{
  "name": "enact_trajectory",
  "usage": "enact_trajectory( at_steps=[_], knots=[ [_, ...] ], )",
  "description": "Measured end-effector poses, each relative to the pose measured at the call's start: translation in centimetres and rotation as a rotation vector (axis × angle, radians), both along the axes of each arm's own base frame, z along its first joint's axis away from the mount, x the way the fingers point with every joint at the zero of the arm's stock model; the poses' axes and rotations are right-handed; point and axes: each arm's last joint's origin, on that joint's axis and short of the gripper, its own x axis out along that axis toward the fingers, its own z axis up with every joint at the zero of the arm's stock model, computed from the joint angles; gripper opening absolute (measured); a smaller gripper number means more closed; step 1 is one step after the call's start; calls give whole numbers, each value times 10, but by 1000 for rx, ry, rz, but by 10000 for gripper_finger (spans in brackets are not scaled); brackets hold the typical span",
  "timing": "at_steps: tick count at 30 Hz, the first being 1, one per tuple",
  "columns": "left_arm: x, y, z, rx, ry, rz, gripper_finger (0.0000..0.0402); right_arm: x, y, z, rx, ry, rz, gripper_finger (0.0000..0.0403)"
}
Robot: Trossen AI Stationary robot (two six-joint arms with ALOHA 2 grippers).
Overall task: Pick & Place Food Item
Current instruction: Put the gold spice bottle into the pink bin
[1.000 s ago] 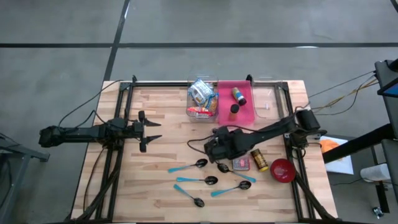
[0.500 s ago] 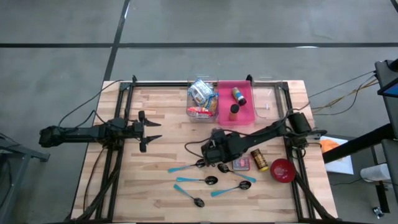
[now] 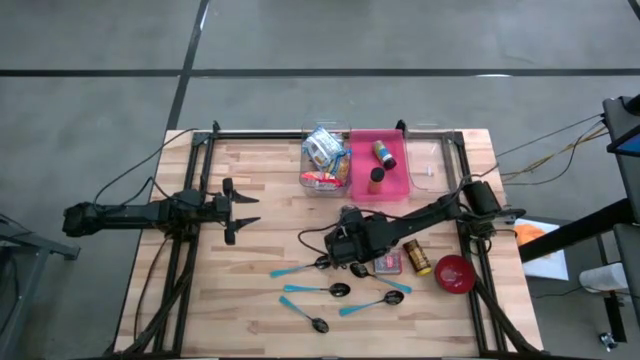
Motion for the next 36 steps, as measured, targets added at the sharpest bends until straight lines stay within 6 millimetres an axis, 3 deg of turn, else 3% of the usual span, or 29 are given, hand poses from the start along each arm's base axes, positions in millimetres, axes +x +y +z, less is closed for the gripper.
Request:
enact_trajectory(
  at_steps=[5, 16, 25, 36],
  knots=[
    [0, 0, 0, 0, 0, 0, 244, 2, 0, -11, -9, 26, -1, 263],
    [0, 0, 0, 0, 0, 0, 244, 3, 1, -12, 7, 13, -5, 263],
    [0, 0, 0, 3, 0, 0, 244, 3, 2, -13, 16, 5, -11, 317],
    [0, 0, 0, 3, 0, 0, 244, 1, 1, -23, 13, -32, -10, 320]
  ],
)
